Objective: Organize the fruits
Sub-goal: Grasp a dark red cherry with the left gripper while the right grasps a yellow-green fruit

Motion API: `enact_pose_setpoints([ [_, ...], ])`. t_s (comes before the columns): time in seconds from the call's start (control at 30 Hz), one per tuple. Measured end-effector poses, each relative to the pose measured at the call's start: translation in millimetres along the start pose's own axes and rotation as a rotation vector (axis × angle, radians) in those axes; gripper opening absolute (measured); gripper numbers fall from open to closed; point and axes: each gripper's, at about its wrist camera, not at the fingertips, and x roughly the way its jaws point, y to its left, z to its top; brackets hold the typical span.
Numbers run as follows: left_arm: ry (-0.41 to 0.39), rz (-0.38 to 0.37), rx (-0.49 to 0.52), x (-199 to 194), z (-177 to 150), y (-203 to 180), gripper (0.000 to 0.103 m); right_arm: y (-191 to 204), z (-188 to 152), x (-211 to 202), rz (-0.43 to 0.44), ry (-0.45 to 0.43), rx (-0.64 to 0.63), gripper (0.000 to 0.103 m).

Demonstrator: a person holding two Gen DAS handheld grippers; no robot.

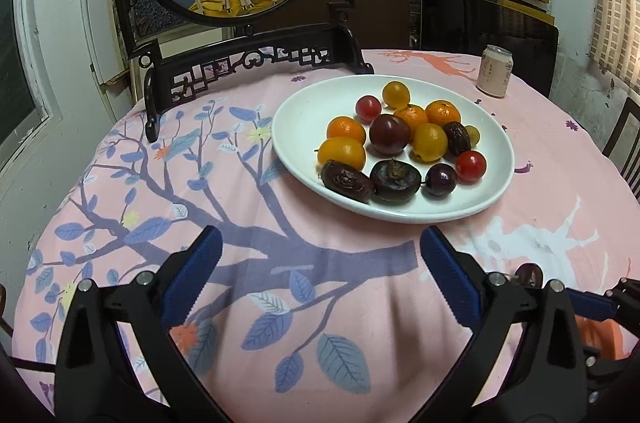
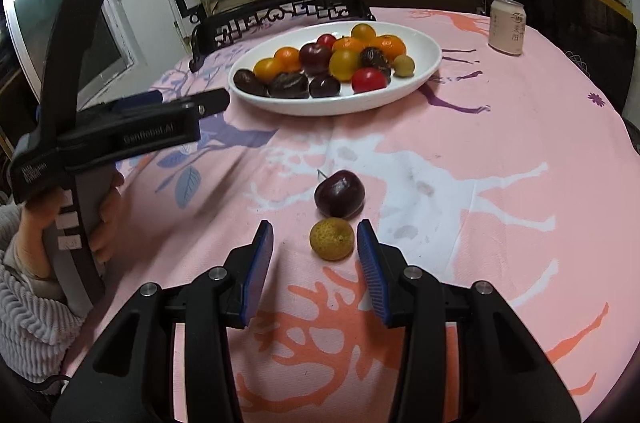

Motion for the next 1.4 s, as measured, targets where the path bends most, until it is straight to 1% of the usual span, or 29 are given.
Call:
enact_pose_setpoints([
  [0.17,-0.001,-0.006,0.005,-0.1,0.7,-1.1,0.101,-0.5,-1.0,5.2,-0.014,0.020,0.002,0.041],
  [0.23,-0.001,-0.009,0.012,-0.6,0.4,-3.2,0.101,-0.8,-1.4,6.8,-0.016,0.027,0.006,0.037],
  [0.3,-0.002,-0.012,0.022,-1.1,0.1,-6.0,0.101,-1.8,-0.9,9.0,-0.022,0.033,0.012,0.036],
  [0.37,-0.001,-0.016,0.035,-1.6,-1.0,-9.3,0.101,-2.5,-0.8,11.2,-0.024,0.040,0.014,0.028],
  [0.43,-0.002,-0.022,0.053,-1.8,-1.9,-13.3,0.101,-3.7,-1.0,11.7,-0.017,0.045,0.021,0.025],
  [0.5,-0.004,-0.042,0.072,-3.4,-3.7,-18.5,0.101,-6.2,0.8,5.0,-0.007,0.017,0.029,0.025],
  [0.57,-0.006,-0.071,0.090,-5.7,-5.7,-24.6,0.101,-13.2,4.3,-6.1,-0.033,-0.031,0.045,0.025],
  [0.67,-0.002,-0.138,0.136,-9.7,-11.5,-41.5,0.101,-40.5,9.0,-22.6,-0.096,-0.100,0.152,0.025],
  [0.73,-0.001,-0.187,0.199,-12.6,-16.5,-60.1,0.101,-59.1,10.7,-28.9,-0.116,-0.129,0.230,0.025],
  [0.77,-0.004,-0.196,0.225,-13.4,-17.9,-67.5,0.101,-66.9,11.1,-32.7,-0.110,-0.145,0.266,0.025],
  [0.8,-0.013,-0.205,0.272,-15.6,-21.0,-79.4,0.101,-70.3,11.3,-34.6,-0.110,-0.156,0.282,0.025],
  [0.9,-0.020,-0.216,0.338,-16.9,-25.5,-98.9,0.101,-77.2,11.3,-40.3,-0.109,-0.178,0.307,0.025],
  [1.07,0.006,-0.246,0.399,-9.6,-29.3,-119.1,0.099,-77.2,12.0,-42.4,-0.097,-0.186,0.313,0.025],
  [1.13,0.015,-0.259,0.427,-6.6,-30.2,-127.3,0.090,-75.4,12.7,-42.4,-0.090,-0.186,0.313,0.025],
  [1.17,0.019,-0.266,0.436,-5.0,-29.7,-130.3,0.087,-75.7,12.4,-42.8,-0.087,-0.186,0.313,0.025],
  [1.2,0.030,-0.281,0.442,-2.4,-29.5,-134.4,0.082,-76.1,12.1,-43.2,-0.084,-0.186,0.314,0.025],
  [1.23,0.040,-0.290,0.442,-0.7,-30.1,-135.7,0.074,-76.3,12.3,-43.6,-0.082,-0.187,0.314,0.025],
  [1.27,0.058,-0.301,0.441,2.6,-30.0,-136.8,0.069,-76.9,12.0,-44.0,-0.082,-0.188,0.315,0.025],
  [1.3,0.086,-0.316,0.436,7.7,-30.3,-136.7,0.055,-77.1,12.0,-44.3,-0.080,-0.188,0.316,0.025],
  [1.33,0.107,-0.327,0.428,11.1,-30.5,-135.9,0.046,-77.0,12.0,-44.3,-0.079,-0.188,0.316,0.025],
  [1.37,0.124,-0.336,0.415,13.4,-30.1,-134.9,0.043,-77.0,12.2,-44.0,-0.078,-0.187,0.317,0.025],
  [1.4,0.140,-0.356,0.394,16.3,-29.4,-131.4,0.037,-76.9,12.1,-43.6,-0.077,-0.185,0.316,0.025],
])
